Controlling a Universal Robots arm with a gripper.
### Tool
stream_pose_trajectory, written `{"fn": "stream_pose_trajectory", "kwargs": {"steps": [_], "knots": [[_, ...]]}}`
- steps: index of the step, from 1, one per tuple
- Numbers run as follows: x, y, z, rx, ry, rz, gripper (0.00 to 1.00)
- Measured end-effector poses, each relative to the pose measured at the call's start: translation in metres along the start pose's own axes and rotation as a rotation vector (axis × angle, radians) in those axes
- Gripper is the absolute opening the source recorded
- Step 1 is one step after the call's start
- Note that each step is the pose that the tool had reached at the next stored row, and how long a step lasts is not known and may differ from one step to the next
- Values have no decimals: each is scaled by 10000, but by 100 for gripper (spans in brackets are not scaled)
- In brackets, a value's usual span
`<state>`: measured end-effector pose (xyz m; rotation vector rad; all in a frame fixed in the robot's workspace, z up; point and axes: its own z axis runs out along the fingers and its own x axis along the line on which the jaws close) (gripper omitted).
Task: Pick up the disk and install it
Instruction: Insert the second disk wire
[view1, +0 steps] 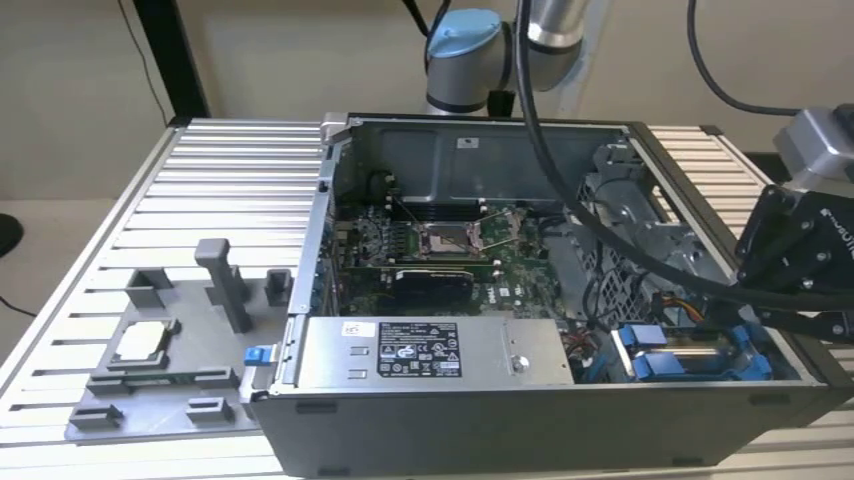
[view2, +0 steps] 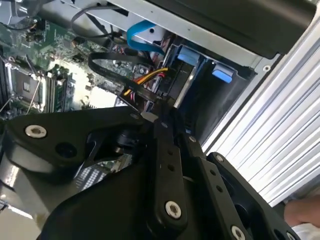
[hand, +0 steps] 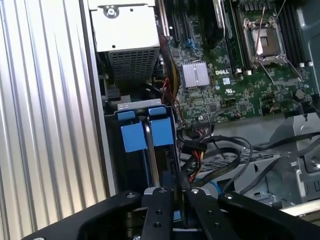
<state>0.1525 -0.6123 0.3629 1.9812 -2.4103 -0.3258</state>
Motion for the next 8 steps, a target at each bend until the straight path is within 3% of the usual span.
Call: {"fn": "stream_pose_trajectory", "kwargs": {"steps": [3, 7, 8], "knots": [[-5, 37, 7, 280, 492, 46, 0], [-30, 100, 23, 601, 1075, 99, 0], [-40, 118, 28, 670, 1194, 110, 0]]}}
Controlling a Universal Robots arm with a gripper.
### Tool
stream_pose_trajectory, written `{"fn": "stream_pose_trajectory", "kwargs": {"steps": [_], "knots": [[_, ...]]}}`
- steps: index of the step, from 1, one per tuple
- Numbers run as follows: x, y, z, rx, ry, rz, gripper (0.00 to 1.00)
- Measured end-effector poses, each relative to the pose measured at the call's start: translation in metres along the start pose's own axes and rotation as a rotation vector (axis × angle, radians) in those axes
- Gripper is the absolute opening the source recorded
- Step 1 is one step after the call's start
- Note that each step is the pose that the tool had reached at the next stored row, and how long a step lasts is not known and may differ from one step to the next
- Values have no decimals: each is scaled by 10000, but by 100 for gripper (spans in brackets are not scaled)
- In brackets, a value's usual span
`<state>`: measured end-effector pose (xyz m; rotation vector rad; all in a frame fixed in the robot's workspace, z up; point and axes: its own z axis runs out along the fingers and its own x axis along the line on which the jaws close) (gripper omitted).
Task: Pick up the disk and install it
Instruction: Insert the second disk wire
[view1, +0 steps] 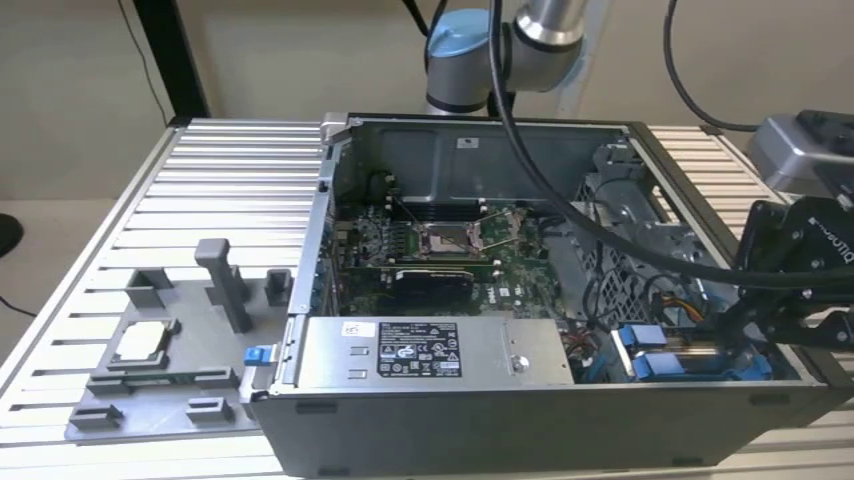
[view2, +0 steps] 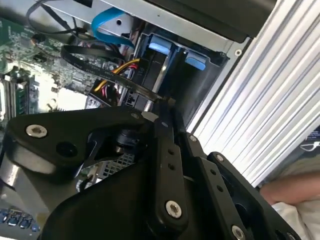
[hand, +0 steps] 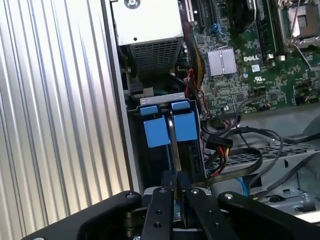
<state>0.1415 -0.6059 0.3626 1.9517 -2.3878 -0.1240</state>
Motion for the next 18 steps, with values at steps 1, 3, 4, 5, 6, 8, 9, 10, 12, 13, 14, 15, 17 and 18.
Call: {"fn": "stream_pose_trajectory", "kwargs": {"steps": [1, 3, 4, 5, 6, 8, 9, 10, 12, 13, 14, 15, 17, 18], "knots": [[-19, 21, 4, 67, 61, 6, 0], [-69, 69, 12, 161, 96, 9, 0], [-101, 95, 16, 201, 96, 9, 0], [-133, 118, 20, 244, 93, 9, 0], [-163, 140, 26, 299, 86, 8, 0], [-225, 181, 40, 428, 66, 5, 0], [-258, 200, 47, 487, 54, 4, 0], [-291, 219, 54, 544, 42, 3, 0], [-353, 260, 70, 664, 18, 1, 0], [-375, 283, 78, 745, 30, 1, 0], [-388, 302, 84, 831, 58, 2, 0], [-396, 322, 88, 931, 106, 4, 0], [-395, 350, 92, 1120, 205, 8, 0], [-394, 350, 93, 1135, 219, 9, 0]]}}
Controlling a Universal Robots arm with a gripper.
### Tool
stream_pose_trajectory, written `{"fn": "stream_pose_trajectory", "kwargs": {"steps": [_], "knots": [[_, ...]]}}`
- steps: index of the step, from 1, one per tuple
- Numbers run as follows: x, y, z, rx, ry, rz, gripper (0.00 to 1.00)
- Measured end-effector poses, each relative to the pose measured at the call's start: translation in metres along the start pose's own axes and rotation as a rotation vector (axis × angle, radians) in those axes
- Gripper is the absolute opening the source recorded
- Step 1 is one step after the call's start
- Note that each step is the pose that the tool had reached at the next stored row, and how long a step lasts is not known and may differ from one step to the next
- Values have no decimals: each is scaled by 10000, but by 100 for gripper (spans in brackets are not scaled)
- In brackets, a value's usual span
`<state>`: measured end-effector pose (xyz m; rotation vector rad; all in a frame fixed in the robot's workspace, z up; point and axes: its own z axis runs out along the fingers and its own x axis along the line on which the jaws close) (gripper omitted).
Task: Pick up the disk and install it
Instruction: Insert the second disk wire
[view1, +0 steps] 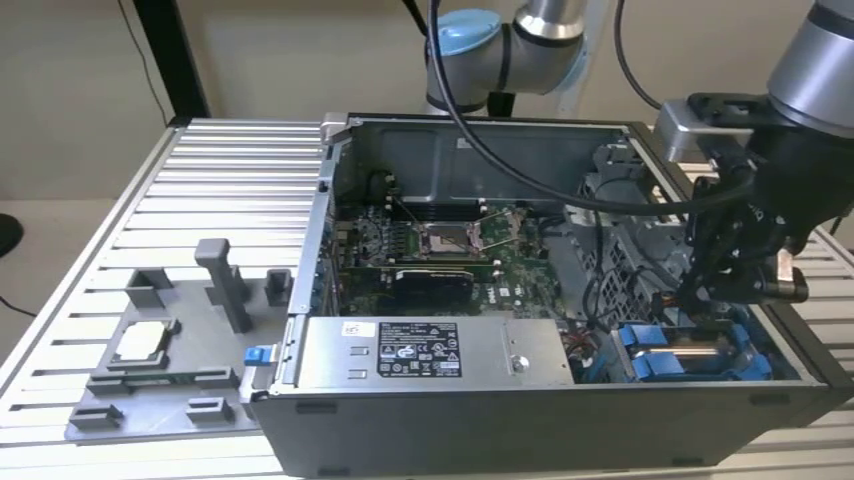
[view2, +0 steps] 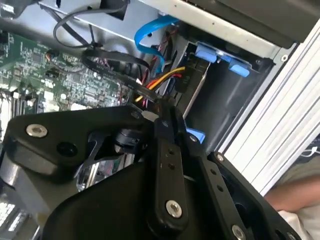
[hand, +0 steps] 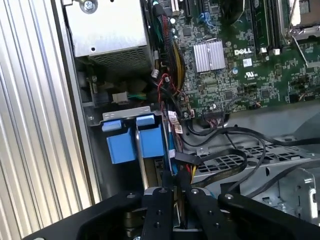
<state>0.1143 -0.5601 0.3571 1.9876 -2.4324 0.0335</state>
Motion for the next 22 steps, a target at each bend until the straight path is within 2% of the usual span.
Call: {"fn": "stream_pose_trajectory", "kwargs": {"steps": [4, 5, 6, 10, 11, 15, 17, 22], "knots": [[0, 5, 3, 18, 10, 1, 0], [4, 23, 4, 85, -1, 3, 0], [8, 43, 8, 218, -29, 4, 0], [20, 101, 21, 829, -150, 15, 0], [24, 122, 26, 926, -158, 18, 0], [47, 235, 40, 1049, -128, 38, 0], [50, 250, 51, 1156, -145, 44, 0], [50, 250, 73, 1171, -146, 43, 0]]}}
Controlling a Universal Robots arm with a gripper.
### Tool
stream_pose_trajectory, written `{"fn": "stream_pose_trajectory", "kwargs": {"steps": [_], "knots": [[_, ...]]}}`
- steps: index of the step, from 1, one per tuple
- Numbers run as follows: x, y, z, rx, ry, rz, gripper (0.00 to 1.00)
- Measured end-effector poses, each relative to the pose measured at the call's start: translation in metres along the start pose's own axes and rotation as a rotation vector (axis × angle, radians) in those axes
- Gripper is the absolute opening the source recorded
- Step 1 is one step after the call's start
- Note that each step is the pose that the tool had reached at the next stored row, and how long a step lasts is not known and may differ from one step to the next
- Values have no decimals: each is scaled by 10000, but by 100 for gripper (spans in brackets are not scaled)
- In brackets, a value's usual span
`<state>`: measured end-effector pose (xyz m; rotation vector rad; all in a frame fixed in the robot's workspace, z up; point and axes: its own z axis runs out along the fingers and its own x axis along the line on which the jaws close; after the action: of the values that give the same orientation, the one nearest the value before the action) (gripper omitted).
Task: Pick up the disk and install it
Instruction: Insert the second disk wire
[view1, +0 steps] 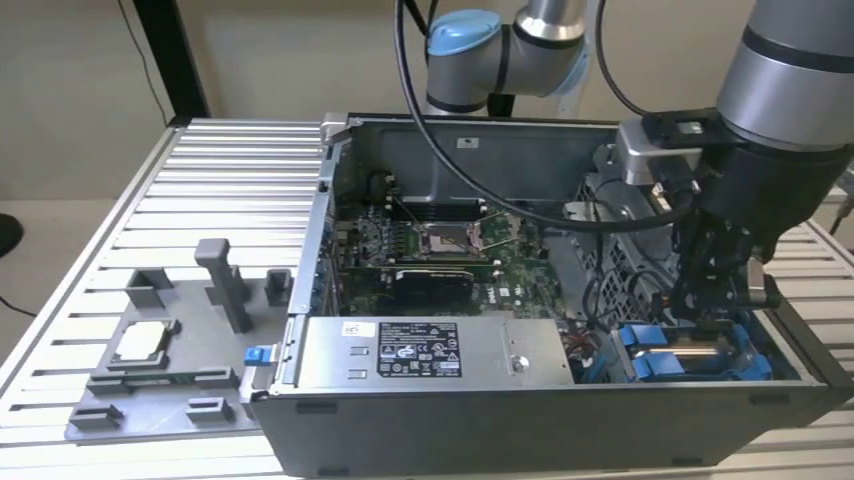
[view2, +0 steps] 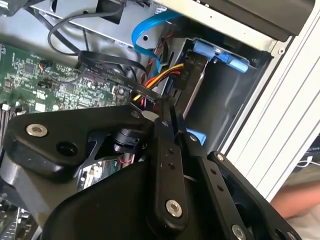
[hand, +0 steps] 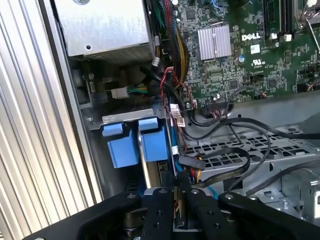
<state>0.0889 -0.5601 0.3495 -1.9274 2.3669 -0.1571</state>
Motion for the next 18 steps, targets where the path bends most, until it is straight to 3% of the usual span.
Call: {"fn": "stream_pose_trajectory", "kwargs": {"steps": [3, 8, 18], "knots": [[1, 3, 18, 54, -10, 2, 0], [3, 2, 28, 279, -68, -60, 0], [31, 6, 36, 303, -62, -161, 0]]}}
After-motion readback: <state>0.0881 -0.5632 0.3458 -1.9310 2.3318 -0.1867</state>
